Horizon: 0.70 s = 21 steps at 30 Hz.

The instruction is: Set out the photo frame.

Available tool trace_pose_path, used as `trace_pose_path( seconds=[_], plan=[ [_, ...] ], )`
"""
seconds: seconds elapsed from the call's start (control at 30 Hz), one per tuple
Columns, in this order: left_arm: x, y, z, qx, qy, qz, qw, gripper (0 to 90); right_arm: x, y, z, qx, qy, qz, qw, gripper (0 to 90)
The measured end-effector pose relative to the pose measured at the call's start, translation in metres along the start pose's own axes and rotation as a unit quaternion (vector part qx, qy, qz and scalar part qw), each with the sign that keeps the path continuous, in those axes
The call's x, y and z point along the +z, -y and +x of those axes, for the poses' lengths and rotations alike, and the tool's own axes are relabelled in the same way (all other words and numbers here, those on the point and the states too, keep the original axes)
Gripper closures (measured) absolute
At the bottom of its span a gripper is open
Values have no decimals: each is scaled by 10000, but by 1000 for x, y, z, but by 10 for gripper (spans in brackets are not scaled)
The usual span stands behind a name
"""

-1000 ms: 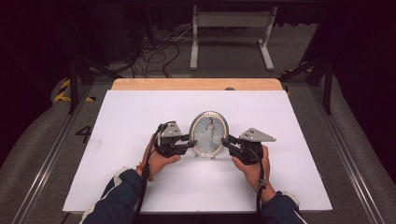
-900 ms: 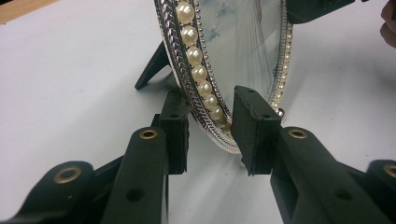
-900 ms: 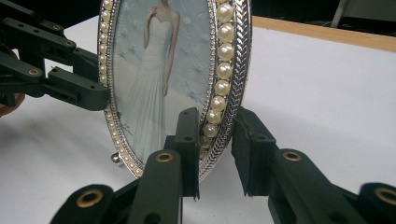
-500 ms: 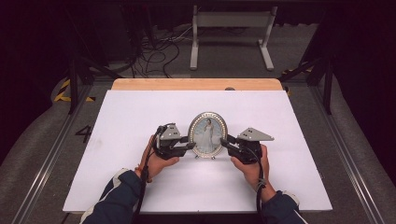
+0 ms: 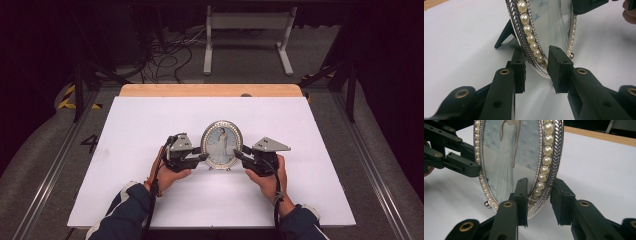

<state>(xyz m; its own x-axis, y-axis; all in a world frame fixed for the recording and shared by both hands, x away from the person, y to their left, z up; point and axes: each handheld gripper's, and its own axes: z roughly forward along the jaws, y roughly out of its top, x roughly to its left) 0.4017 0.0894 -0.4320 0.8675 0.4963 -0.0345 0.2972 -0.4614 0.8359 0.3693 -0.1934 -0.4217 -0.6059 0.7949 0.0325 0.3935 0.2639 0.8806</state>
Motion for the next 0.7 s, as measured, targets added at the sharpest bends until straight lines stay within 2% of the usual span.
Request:
trace_pose_path(
  seconds=[0.1,0.27,0.43,0.6,0.7],
  plan=[
    [0,1,0,53,-21,16,10000,683,0,0,1,-72,33,27,10000,647],
    [0,2,0,34,-6,-27,10000,681,-1,0,-1,-59,53,13,10000,613],
    [1,3,-2,192,-85,0,9998,659,-4,-1,-3,-53,57,-20,10000,576],
    [-1,3,-6,378,-123,-27,9992,597,-6,-2,-4,-267,34,30,9996,490],
    [-2,3,-7,466,-161,-12,9988,560,-7,-2,-3,-499,92,119,9986,459]
  ],
)
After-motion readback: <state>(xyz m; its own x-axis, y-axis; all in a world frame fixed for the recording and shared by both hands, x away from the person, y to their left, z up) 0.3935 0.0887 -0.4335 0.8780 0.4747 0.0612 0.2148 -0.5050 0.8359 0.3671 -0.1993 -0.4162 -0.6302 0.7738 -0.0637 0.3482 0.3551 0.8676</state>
